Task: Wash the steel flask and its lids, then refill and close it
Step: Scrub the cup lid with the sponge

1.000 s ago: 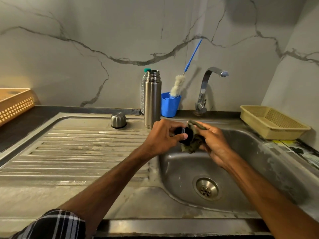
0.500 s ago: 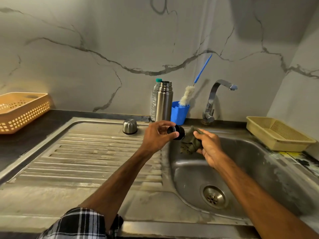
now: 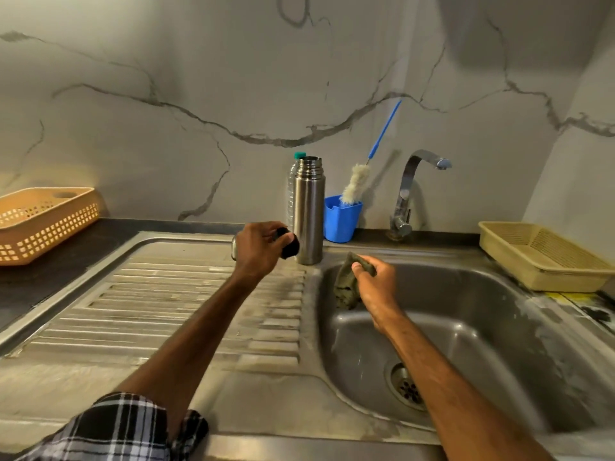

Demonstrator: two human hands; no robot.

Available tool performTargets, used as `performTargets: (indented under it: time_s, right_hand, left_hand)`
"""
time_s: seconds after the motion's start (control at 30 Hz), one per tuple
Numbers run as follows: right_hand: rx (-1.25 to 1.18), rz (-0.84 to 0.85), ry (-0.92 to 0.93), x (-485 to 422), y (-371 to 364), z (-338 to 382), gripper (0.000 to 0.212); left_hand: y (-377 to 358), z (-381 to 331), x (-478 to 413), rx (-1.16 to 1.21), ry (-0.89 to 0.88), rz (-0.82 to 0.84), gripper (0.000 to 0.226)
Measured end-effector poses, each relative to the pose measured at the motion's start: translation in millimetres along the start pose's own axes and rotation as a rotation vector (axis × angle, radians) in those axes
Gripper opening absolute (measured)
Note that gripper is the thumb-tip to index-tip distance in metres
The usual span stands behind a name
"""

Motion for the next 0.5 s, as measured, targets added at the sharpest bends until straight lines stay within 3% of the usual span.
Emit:
performTargets:
  time_s: [0.27, 0.5]
  right_hand:
    - [0.016, 0.037, 0.040, -0.8, -8.6, -1.5, 0.031]
    - [0.017, 0.040, 0.034, -3.9, -9.5, -9.5, 0.029]
  left_hand:
    - [-13.3, 13.8, -40.9, -0.286, 0.033, 0.083, 0.026]
    - [-29.2, 20.9, -58.3, -0.385, 0.010, 0.117, 0.022]
Point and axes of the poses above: each hand's wrist, its own x-axis away from the middle knuckle, its own y-axis out of the back of the hand, z = x × y, the point moved 4 cm from there along -x, towards the middle knuckle, and after that the axes turned 10 degrees about y, right-handed, at the moved point
